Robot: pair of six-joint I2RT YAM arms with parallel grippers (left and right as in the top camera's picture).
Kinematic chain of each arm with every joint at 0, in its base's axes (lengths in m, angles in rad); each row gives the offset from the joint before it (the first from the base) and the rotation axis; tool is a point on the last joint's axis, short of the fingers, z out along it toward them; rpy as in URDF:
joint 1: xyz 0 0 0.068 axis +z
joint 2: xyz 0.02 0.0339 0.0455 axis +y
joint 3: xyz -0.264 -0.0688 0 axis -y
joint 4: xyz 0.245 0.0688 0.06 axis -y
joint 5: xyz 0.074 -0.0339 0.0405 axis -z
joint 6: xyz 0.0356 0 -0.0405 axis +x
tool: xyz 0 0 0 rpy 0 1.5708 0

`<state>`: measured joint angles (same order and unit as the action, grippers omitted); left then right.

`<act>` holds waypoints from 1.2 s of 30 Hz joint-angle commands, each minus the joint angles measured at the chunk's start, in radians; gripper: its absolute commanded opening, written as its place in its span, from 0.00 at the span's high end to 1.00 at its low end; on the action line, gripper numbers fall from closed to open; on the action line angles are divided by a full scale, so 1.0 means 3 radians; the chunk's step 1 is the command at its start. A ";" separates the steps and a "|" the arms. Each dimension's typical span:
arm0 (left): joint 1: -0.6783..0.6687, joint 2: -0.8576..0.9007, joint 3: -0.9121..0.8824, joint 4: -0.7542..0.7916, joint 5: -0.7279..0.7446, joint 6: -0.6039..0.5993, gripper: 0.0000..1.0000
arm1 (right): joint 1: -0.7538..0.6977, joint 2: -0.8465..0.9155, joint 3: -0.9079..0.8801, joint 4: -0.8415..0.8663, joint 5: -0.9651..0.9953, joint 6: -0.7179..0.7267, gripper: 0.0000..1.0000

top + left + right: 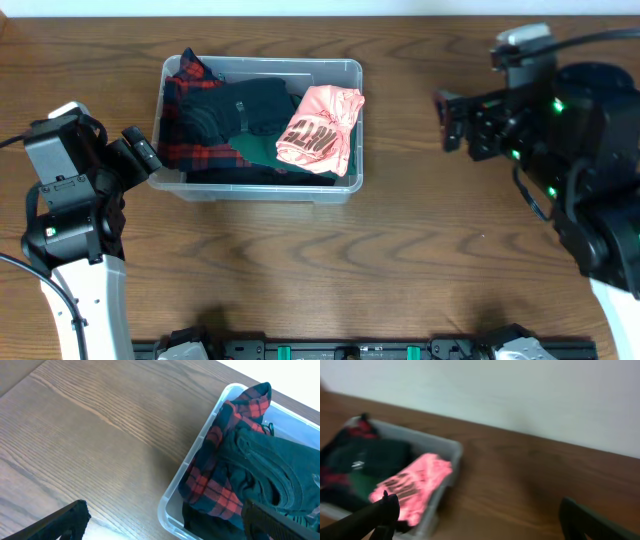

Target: Pack container

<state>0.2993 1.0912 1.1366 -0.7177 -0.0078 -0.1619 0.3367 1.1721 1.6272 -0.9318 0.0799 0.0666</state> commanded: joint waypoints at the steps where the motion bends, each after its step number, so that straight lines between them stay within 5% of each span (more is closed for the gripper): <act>1: 0.0011 -0.0001 -0.0008 -0.0001 -0.0039 -0.0052 0.02 | -0.0020 -0.0206 0.0003 -0.0094 0.0633 -0.0053 0.01; 9: 0.0010 -0.0001 -0.0008 -0.0001 -0.0039 -0.0052 0.02 | -0.0520 -0.0754 -0.0399 -0.0064 0.0385 -0.0053 0.01; 17: 0.0011 -0.0001 -0.0008 -0.0003 -0.0039 -0.0052 0.02 | -0.1119 -0.1706 -0.2051 0.0697 -0.0074 -0.0039 0.01; 26: 0.0010 -0.0001 -0.0008 -0.0003 -0.0039 -0.0052 0.02 | -0.1110 -0.2963 -0.3886 0.1172 -0.0109 0.0231 0.01; 36: 0.0010 -0.0001 -0.0008 -0.0001 -0.0039 -0.0052 0.02 | -0.0987 -0.3825 -0.4767 0.1303 -0.0118 0.0399 0.01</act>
<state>0.2993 1.0908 1.1366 -0.7174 -0.0078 -0.1619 0.0296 0.0750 0.2459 -0.5556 0.0513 0.1581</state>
